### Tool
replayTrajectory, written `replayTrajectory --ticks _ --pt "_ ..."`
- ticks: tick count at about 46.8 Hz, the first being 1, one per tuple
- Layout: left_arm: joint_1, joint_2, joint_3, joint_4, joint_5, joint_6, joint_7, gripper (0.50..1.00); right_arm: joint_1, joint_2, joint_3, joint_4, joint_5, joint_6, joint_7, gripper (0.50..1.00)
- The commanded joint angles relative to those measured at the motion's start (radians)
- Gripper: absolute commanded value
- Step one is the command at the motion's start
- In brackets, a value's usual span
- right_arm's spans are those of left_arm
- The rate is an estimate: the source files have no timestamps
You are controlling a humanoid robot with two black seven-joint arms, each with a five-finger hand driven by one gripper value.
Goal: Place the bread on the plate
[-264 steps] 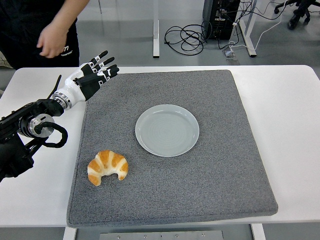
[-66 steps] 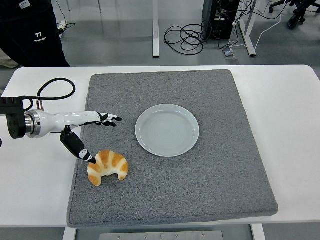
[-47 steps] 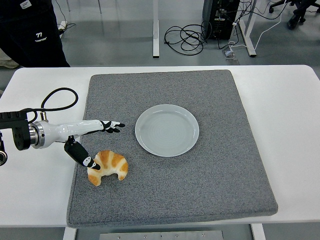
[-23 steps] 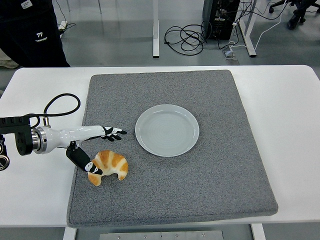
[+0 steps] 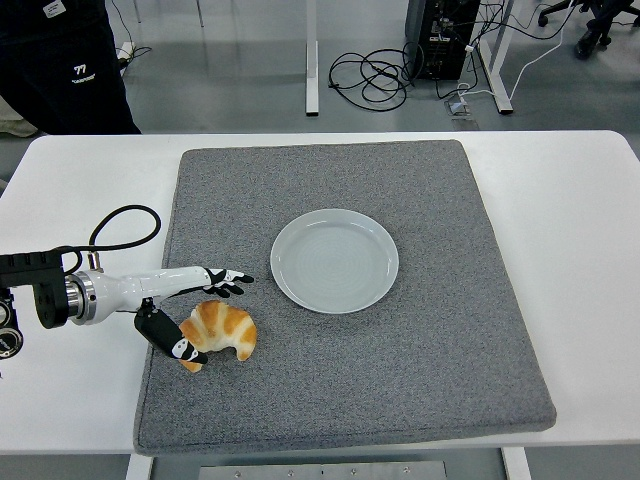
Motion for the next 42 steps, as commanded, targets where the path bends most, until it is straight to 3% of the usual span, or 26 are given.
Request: replayTrajectory --ticks 1,16,26,29,36,42 --pt "0.014 0.000 -0.006 0.002 0.051 0.015 -0.002 0.918 0.000 0.000 0.000 0.000 0.000 0.000 0.000 1.000" --pt "0.197 0.000 -0.169 0.026 0.330 0.041 -0.019 0.918 0.000 0.000 -0.002 0.000 0.000 0.000 0.000 1.000" --pt "0.263 0.003 -0.224 0.032 0.361 0.052 -0.030 0.908 0.000 0.000 -0.002 0.000 0.000 0.000 0.000 1.000" --pt "0.264 0.003 -0.226 0.032 0.361 0.059 -0.034 0.868 0.000 0.000 -0.002 0.000 0.000 0.000 0.000 1.000" --pt "0.263 0.008 -0.227 0.034 0.361 0.067 -0.037 0.712 0.000 0.000 -0.002 0.000 0.000 0.000 0.000 1.000" --pt "0.261 0.011 -0.258 0.034 0.358 0.067 -0.045 0.634 0.000 0.000 -0.002 0.000 0.000 0.000 0.000 1.000"
